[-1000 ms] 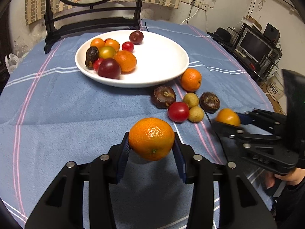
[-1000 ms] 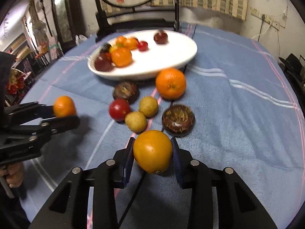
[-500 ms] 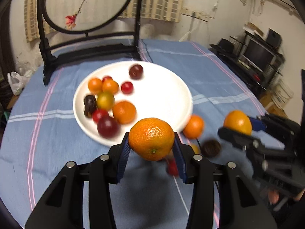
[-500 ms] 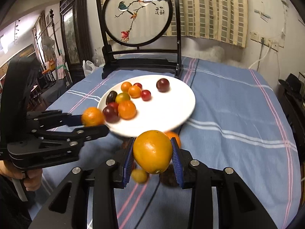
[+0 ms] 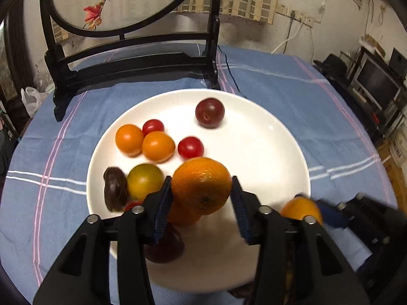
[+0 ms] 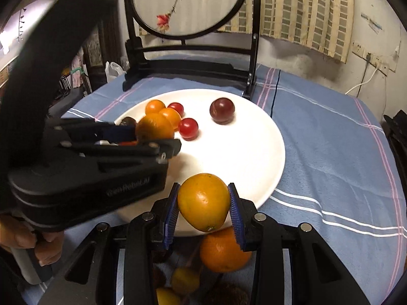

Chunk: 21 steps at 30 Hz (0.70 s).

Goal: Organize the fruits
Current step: 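Carry tangerine and citrus to plate with both tools and release, then move right tool to the brown dried fruit and grasp it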

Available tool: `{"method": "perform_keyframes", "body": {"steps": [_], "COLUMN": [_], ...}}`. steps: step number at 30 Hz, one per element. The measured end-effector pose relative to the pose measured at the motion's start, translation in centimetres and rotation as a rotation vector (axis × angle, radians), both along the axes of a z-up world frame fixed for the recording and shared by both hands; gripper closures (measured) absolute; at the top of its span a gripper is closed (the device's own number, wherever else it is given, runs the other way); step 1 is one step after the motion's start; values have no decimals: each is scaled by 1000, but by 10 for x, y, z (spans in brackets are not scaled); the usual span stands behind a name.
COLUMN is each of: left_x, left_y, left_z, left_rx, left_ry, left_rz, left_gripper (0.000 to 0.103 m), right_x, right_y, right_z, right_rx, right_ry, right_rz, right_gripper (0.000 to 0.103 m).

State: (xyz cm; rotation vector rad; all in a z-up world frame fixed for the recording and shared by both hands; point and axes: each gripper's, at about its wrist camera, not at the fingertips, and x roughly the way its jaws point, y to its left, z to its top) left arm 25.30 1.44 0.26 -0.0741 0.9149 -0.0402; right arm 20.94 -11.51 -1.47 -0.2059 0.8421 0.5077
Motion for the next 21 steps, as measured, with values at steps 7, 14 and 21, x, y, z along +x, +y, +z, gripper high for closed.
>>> {"method": "perform_keyframes", "body": {"steps": [7,14,21], "left_x": [-9,-48,-93], "left_y": [4,6,-3], "left_z": [12,24,27], "left_rx": [-30,-30,8], "left_ry": [-37,-72,-104], "left_rz": [6,9,-7], "left_gripper": [35,28,14], "right_x": [-5,-29,-56], "right_y": [-20,-43,-71], "right_z": [6,16,15], "right_rx": [53,43,32], "right_ry": [7,-25,-35], "right_rz": [-53,-86,-114], "right_gripper": [46,40,35]}}
